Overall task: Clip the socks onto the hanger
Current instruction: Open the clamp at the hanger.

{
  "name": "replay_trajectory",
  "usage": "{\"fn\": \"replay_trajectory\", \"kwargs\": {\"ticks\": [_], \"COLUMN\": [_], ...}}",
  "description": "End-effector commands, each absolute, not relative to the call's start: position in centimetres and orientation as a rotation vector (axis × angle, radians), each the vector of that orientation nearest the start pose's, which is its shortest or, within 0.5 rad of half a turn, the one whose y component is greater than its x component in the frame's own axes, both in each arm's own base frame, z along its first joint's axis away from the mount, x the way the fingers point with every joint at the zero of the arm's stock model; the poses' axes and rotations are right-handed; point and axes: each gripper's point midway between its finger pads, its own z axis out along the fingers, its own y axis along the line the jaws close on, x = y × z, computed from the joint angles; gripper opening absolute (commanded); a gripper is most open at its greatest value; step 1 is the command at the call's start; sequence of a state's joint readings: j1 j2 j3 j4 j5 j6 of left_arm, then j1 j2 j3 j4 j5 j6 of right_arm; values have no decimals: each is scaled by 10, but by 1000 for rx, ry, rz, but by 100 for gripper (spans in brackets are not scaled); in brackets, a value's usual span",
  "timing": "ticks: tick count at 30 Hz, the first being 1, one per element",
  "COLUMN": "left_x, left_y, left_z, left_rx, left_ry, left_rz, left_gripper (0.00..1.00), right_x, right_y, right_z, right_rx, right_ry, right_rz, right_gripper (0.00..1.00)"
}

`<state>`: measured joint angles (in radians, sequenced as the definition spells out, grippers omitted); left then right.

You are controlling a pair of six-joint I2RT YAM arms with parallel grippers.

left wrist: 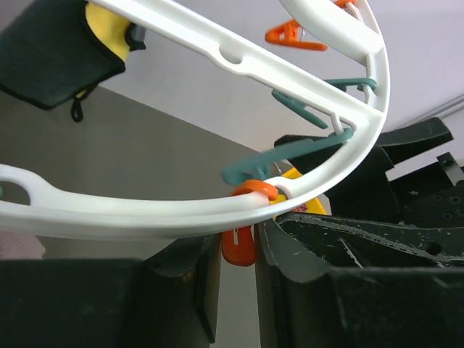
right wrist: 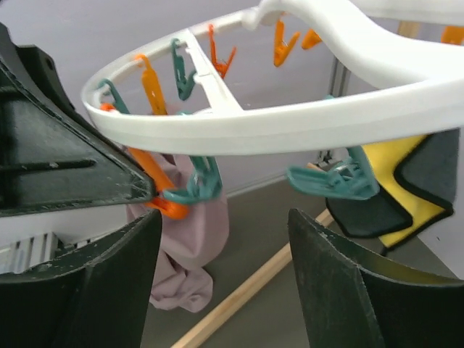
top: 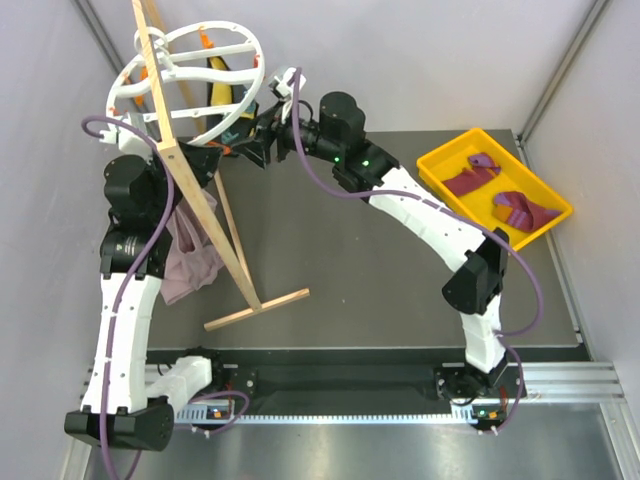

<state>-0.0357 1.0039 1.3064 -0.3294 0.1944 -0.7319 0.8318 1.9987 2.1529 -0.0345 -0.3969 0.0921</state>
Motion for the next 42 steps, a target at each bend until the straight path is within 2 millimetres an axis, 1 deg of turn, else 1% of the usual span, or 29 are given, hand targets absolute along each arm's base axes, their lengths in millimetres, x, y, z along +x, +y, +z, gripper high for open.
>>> {"fn": "replay_trajectory", "kwargs": {"ticks": [1, 2, 3, 4, 6, 7, 8, 9, 10, 11, 13, 14, 15, 16, 17, 20, 22, 25, 27, 28, 29, 31, 34, 35, 36, 38, 41, 42], "left_x": [321, 319, 317, 315, 310, 308, 304, 303, 300, 298, 295, 294, 293, 293, 292, 290, 290, 287, 287, 285, 285, 285, 284, 284, 283, 282, 281, 280], "left_y": [-78, -79, -81, -82, -83, -85, -85, -87, -88, -89, -88, -88, -88, -89, -90, -94, -96, -100, -100, -101, -101, -101, -101, -101, -101, -103, -105, -105], "left_z": [448, 447, 448, 449, 452, 454, 458, 458, 461, 462, 464, 464, 465, 465, 465, 467, 467, 470, 470, 471, 471, 473, 475, 475, 476, 477, 479, 480], "left_rx": [-435, -440, -450, -447, -455, -451, -444, -444, -439, -438, -436, -437, -440, -440, -443, -444, -443, -437, -444, -438, -440, -438, -435, -436, -434, -426, -413, -413], "left_ry": [1583, 1588, 1590, 1592, 1590, 1588, 1576, 1580, 1575, 1574, 1569, 1567, 1567, 1566, 1569, 1568, 1566, 1561, 1559, 1559, 1557, 1552, 1549, 1548, 1543, 1543, 1543, 1542], "left_rz": [-811, -820, -839, -850, -868, -878, -887, -899, -907, -912, -914, -915, -919, -924, -935, -968, -988, -1020, -1029, -1034, -1040, -1042, -1041, -1042, -1044, -1054, -1066, -1067], "left_gripper": [0, 0, 0, 0, 0, 0, 0, 0, 0, 0, 0, 0, 0, 0, 0, 0, 0, 0, 0, 0, 0, 0, 0, 0, 0, 0, 0, 0], "right_x": [351, 347, 340, 329, 315, 312, 304, 296, 292, 287, 283, 278, 275, 271, 268, 256, 251, 247, 251, 250, 252, 251, 255, 254, 255, 254, 254, 254], "right_y": [479, 478, 476, 479, 476, 476, 476, 471, 472, 470, 471, 470, 471, 471, 470, 471, 472, 471, 475, 475, 476, 477, 480, 477, 478, 475, 478, 477], "right_z": [444, 442, 447, 433, 441, 424, 429, 437, 421, 435, 433, 442, 447, 447, 457, 468, 471, 479, 476, 480, 479, 483, 481, 483, 475, 475, 471, 476], "right_rx": [-887, -912, -935, -995, -1038, -1062, -1090, -1102, -1126, -1112, -1124, -1116, -1114, -1097, -1081, -1078, -1078, -1065, -1063, -1059, -1056, -1045, -1032, -1027, -1028, -1025, -1036, -1033], "right_ry": [1258, 1240, 1214, 1215, 1137, 1154, 1081, 1029, 1030, 953, 919, 868, 836, 844, 789, 709, 687, 628, 638, 626, 627, 620, 642, 646, 665, 655, 664, 656], "right_rz": [1003, 1005, 1015, 1054, 1076, 1093, 1099, 1097, 1113, 1109, 1132, 1132, 1133, 1170, 1170, 1198, 1223, 1232, 1244, 1250, 1256, 1268, 1281, 1273, 1271, 1263, 1278, 1275], "right_gripper": [70, 70, 70, 70, 68, 66, 63, 63, 60, 59, 57, 57, 57, 57, 57, 57, 57, 55, 55, 54, 53, 50, 48, 48, 48, 48, 48, 48]}}
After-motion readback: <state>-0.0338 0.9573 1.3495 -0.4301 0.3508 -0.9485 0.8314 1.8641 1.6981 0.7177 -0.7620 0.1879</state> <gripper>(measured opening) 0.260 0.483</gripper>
